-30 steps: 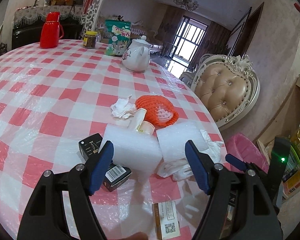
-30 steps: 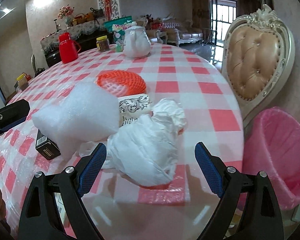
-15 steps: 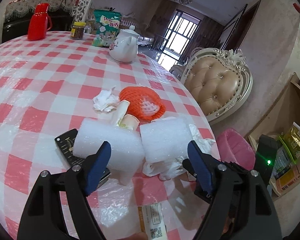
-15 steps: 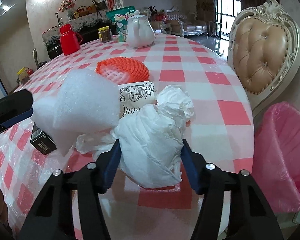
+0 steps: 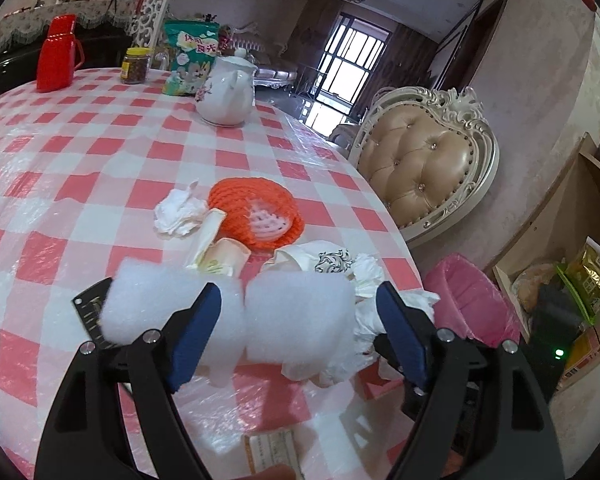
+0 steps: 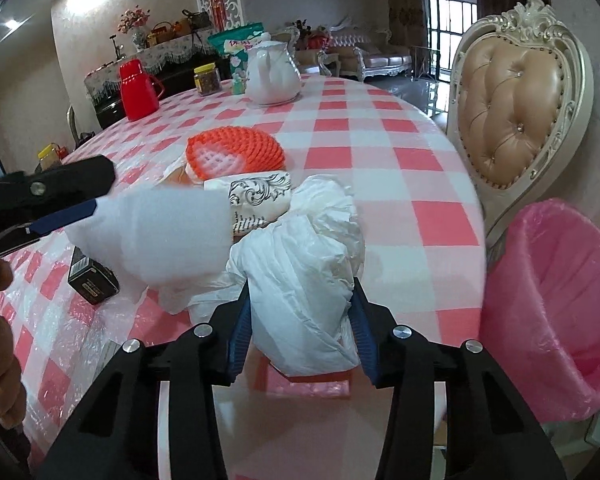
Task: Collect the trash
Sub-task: 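Grasp the white plastic bag with the right tool while the left tool grasps a white foam block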
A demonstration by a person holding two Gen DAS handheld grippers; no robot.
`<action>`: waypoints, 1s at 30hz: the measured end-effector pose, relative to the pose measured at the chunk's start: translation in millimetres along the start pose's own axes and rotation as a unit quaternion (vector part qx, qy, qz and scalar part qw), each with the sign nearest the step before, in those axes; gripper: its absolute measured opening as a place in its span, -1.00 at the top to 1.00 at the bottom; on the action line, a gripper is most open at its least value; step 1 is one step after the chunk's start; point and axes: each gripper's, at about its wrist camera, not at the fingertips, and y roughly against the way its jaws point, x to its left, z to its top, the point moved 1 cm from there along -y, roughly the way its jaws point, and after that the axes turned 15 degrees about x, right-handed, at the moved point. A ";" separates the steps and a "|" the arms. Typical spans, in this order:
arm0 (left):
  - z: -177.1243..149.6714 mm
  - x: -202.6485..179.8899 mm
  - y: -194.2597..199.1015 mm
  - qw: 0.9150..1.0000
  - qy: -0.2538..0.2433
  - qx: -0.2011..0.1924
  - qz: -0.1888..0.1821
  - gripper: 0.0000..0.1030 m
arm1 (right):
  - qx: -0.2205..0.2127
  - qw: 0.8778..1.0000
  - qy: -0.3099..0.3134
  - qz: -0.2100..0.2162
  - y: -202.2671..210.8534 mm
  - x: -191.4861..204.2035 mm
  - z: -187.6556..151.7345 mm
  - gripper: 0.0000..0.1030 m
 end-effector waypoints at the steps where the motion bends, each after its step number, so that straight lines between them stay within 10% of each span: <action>1: 1.3 -1.7 -3.3 1.000 -0.002 0.003 -0.001 -0.50 | -0.001 1.000 -0.001 0.000 1.4 -2.1 -0.5 0.15; 30: -18.0 -46.3 -22.3 0.997 -0.065 0.036 -0.002 -0.50 | -0.035 0.997 -0.063 -0.039 45.2 -76.6 -25.4 0.15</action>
